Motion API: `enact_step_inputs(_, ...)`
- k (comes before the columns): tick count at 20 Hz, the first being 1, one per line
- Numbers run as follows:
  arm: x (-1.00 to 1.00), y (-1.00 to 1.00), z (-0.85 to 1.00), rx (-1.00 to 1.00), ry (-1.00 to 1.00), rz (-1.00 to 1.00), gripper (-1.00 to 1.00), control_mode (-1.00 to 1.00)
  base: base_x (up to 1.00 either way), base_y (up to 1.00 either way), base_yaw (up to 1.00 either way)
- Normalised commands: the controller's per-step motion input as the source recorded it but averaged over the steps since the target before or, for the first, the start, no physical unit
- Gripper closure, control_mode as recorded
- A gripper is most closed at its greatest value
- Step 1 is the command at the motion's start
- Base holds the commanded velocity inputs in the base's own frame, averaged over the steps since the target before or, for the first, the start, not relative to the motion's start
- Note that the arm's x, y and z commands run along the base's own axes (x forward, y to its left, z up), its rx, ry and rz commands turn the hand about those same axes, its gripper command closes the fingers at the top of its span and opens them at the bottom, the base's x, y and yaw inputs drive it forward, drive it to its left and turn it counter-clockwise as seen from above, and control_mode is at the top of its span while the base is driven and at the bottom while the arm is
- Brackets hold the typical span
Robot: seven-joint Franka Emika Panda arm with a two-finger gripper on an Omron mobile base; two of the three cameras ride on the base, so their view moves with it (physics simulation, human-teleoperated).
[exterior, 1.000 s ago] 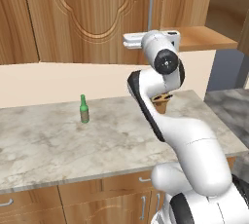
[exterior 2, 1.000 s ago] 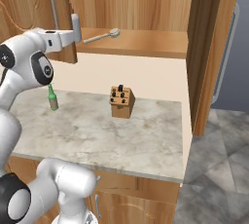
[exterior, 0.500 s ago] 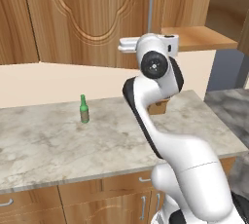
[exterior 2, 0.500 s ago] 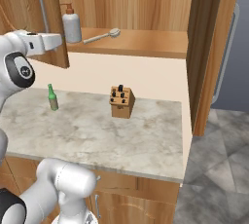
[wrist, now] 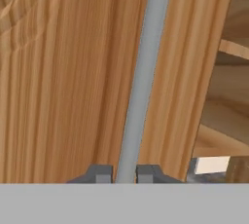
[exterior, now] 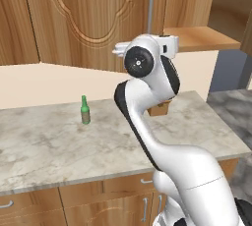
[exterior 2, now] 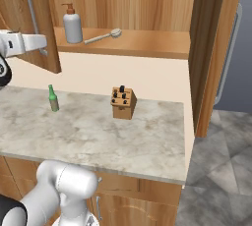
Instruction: Pick the soap dispenser and dish brush from the cabinet and place them on the counter.
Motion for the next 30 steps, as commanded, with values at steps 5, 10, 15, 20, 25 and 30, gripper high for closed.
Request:
enact_step_inputs(5,-0.40,0.28,0.00,-0.04,0.10,-0.12,1.00,-1.00,0.00,0.00,0.00)
enact_step_inputs(10,-0.31,0.30,0.00,-0.03,0.06,-0.10,-1.00,-1.00,0.00,0.00,0.00)
enact_step_inputs(15,-0.42,-0.01,0.01,0.00,-0.03,0.02,-1.00,-1.00,0.00,0.00,0.00)
enact_step_inputs(20,-0.39,-0.29,0.09,0.00,-0.05,0.08,-1.00,-1.00,0.00,0.00,0.00)
enact_step_inputs(25,-0.18,-0.50,0.01,0.01,-0.01,0.10,-1.00,-1.00,0.00,0.00,0.00)
enact_step_inputs(30,-0.06,-0.61,0.00,0.06,-0.03,0.15,-1.00,-1.00,0.00,0.00,0.00)
